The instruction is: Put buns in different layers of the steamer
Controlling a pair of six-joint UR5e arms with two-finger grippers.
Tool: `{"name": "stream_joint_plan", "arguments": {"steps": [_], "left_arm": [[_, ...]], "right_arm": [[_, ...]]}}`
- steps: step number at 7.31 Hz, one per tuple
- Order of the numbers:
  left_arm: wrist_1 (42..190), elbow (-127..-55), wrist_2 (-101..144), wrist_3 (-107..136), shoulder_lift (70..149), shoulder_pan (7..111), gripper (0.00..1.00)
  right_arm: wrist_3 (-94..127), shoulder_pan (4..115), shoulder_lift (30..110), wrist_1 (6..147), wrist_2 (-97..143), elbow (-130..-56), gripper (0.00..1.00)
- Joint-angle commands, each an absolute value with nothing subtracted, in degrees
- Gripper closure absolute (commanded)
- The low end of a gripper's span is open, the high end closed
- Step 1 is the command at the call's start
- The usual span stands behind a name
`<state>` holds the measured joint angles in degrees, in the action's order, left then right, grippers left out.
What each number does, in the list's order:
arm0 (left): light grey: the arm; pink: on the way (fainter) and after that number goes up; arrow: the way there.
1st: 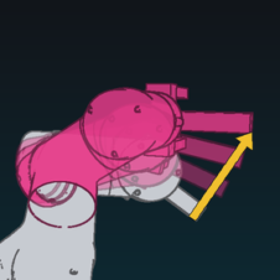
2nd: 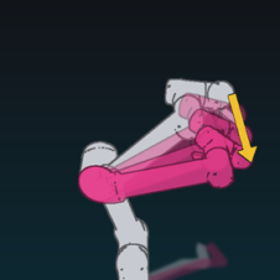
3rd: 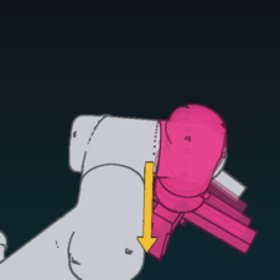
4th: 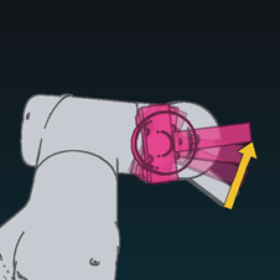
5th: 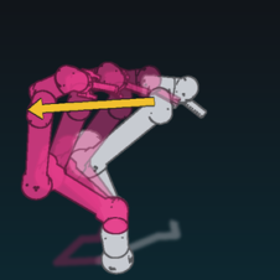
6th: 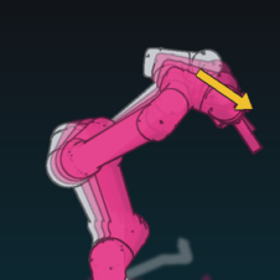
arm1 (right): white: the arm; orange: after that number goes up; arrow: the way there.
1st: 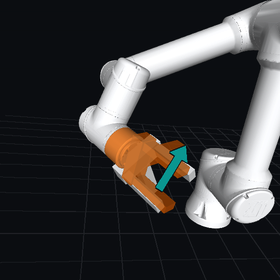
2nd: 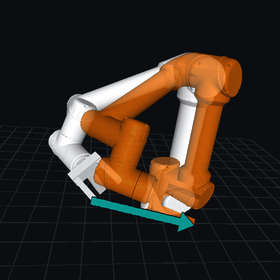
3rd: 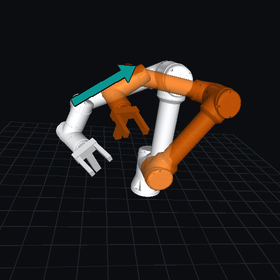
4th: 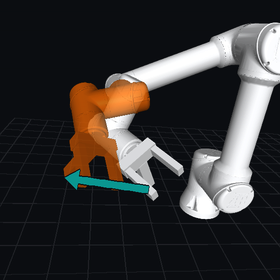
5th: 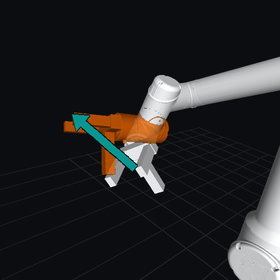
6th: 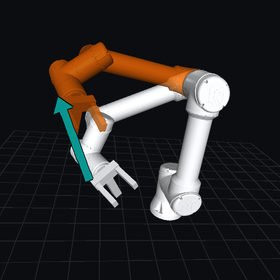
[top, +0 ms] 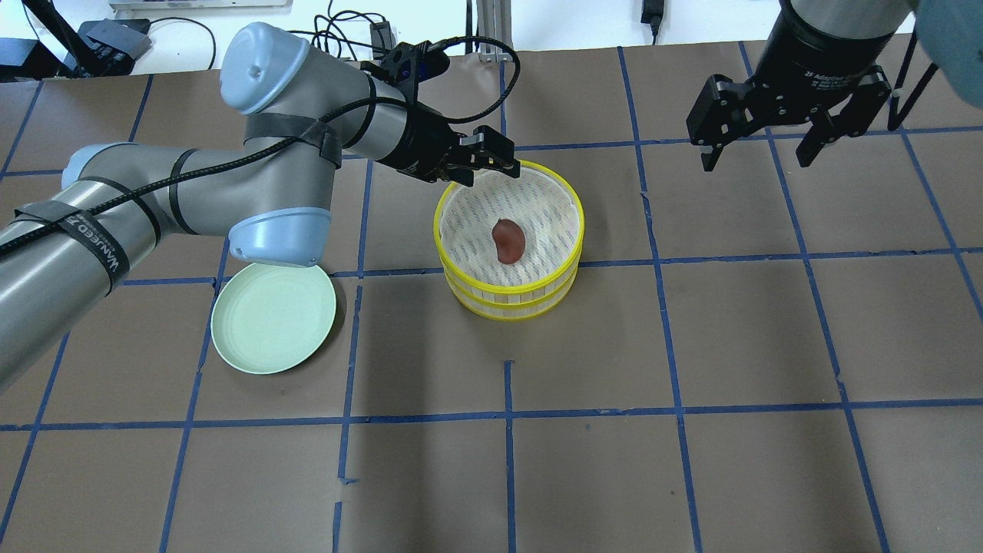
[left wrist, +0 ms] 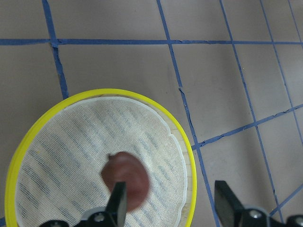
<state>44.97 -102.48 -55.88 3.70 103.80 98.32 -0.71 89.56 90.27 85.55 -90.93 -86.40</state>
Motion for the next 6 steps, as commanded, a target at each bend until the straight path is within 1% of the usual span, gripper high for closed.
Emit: {"name": "stream_joint_plan", "arguments": {"steps": [1,4,6], "left_arm": [[45.0,-102.5,-55.8,3.9,103.8,98.3,0.0],[45.7,-101.3,-56.6,2.5,102.2,97.6,0.0],[52.3,-101.2,-60.4,2.5,100.1,97.6,0.0]], "right_arm": [[-0.7,90.0,90.1,86.0,-90.5,-86.7,0.0],[-0.7,90.0,90.1,85.3,-91.1,-87.4,0.0],[-0.6,90.1,90.1,85.9,-90.9,-87.5,0.0]]}}
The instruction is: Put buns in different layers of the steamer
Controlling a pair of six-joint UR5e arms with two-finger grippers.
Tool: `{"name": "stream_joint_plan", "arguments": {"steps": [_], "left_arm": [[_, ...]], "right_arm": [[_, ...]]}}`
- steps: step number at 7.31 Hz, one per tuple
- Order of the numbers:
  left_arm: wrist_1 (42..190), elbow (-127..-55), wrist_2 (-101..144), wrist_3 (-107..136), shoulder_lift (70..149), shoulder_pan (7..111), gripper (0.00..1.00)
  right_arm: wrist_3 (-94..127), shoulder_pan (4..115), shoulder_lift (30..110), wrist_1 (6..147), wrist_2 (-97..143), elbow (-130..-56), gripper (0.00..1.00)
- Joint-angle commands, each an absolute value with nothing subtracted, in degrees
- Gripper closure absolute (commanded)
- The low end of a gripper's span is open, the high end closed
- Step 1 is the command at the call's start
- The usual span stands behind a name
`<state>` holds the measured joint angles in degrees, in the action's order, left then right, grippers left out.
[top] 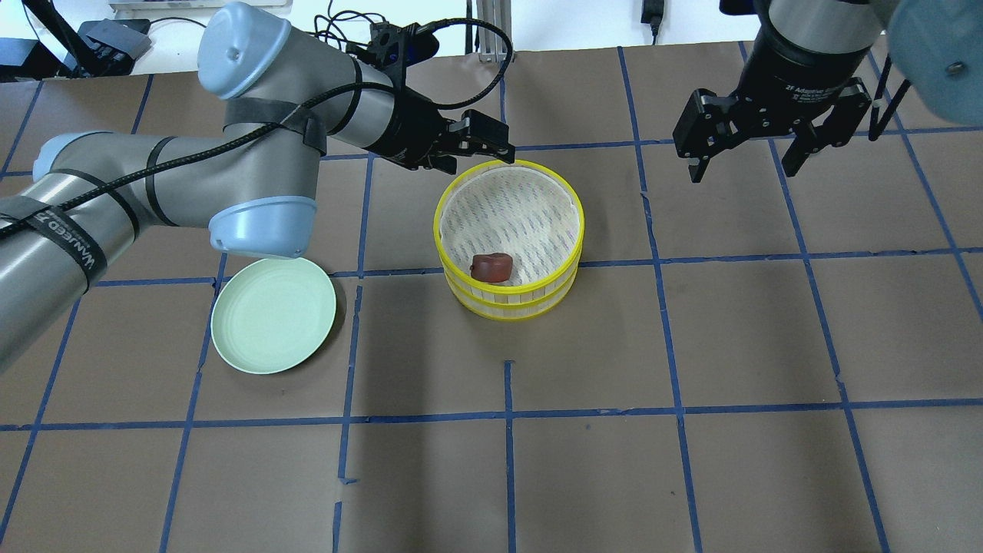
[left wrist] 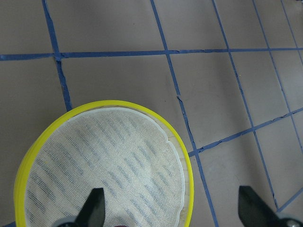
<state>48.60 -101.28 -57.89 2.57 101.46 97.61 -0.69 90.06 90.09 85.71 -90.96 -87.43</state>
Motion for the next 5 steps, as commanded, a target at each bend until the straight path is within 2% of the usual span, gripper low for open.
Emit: {"name": "stream_joint_plan", "arguments": {"steps": [1,5], "left_arm": [[57.8,-101.1,-64.3,2.5,97.9,97.5,0.0],[84.9,-92.6,-85.4,1.9,91.9,95.2,0.0]], "right_arm": [[-0.2,89.8,90.1,85.9,-91.1,-87.5,0.0],[0.2,89.8,90.2,85.9,-90.6,-87.6,0.0]]}}
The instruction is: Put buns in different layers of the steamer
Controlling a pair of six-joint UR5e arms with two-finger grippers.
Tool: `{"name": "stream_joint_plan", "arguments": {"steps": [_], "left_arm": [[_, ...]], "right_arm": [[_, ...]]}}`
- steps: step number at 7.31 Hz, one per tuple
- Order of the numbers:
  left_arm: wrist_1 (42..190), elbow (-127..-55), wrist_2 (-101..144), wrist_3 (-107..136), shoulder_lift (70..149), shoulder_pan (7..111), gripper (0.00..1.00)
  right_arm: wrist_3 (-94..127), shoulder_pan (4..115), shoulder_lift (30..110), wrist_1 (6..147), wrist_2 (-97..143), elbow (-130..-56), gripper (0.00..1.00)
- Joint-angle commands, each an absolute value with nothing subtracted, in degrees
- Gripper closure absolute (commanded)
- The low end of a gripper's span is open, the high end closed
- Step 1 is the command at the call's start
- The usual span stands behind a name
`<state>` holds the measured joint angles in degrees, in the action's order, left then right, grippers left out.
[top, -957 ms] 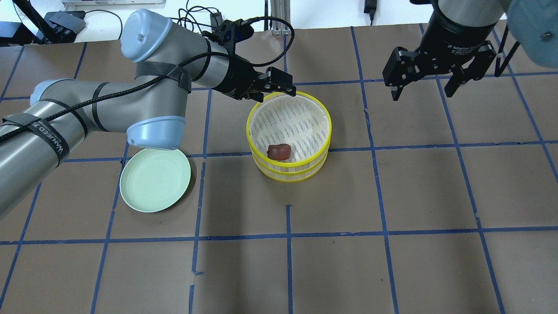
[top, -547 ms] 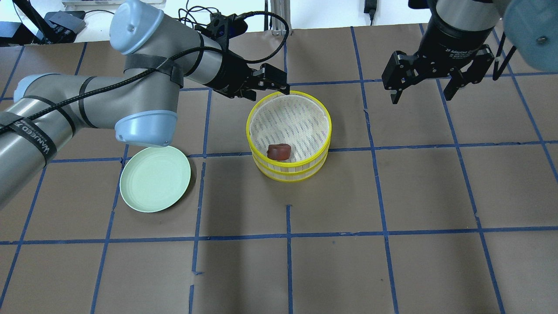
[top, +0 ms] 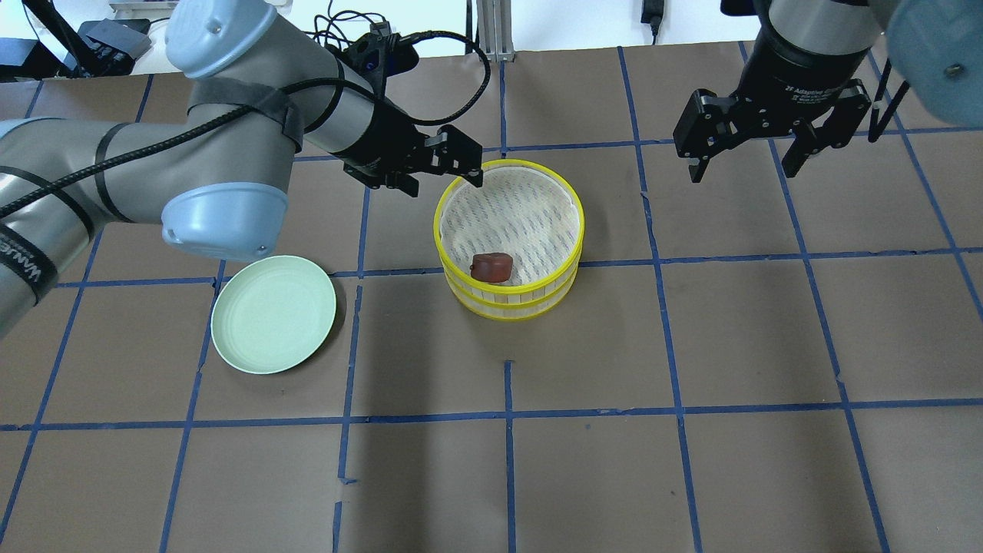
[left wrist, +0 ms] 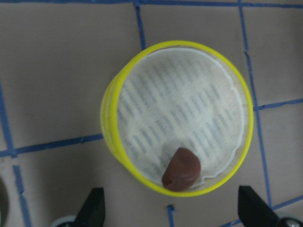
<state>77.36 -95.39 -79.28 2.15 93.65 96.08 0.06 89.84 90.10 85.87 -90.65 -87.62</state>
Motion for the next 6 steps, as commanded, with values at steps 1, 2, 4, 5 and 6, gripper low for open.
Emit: {"name": "stream_joint_plan", "arguments": {"steps": [1,2,4,5,6], "left_arm": [[88.8,-91.2,-90.9,0.6,89.4,95.1,0.0],[92.2,-91.1,-96.2,-0.2,88.1,94.7,0.0],[93.8,-91.7,-97.1,-0.2,87.8,94.7,0.0],[94.0,-90.8,-97.3,-0.2,87.8,94.7,0.0],[93.8,-91.0,-97.4,-0.3,87.8,94.6,0.0]], "right_arm": [[0.2,89.9,90.2,85.9,-90.5,-87.6,0.0],[-0.3,89.7,90.1,85.9,-91.0,-87.6,0.0],[-0.1,89.7,90.1,85.9,-91.0,-87.6,0.0],[0.0,89.7,90.1,85.9,-90.9,-87.6,0.0],[0.0,89.7,90.1,85.9,-90.9,-87.6,0.0]]}}
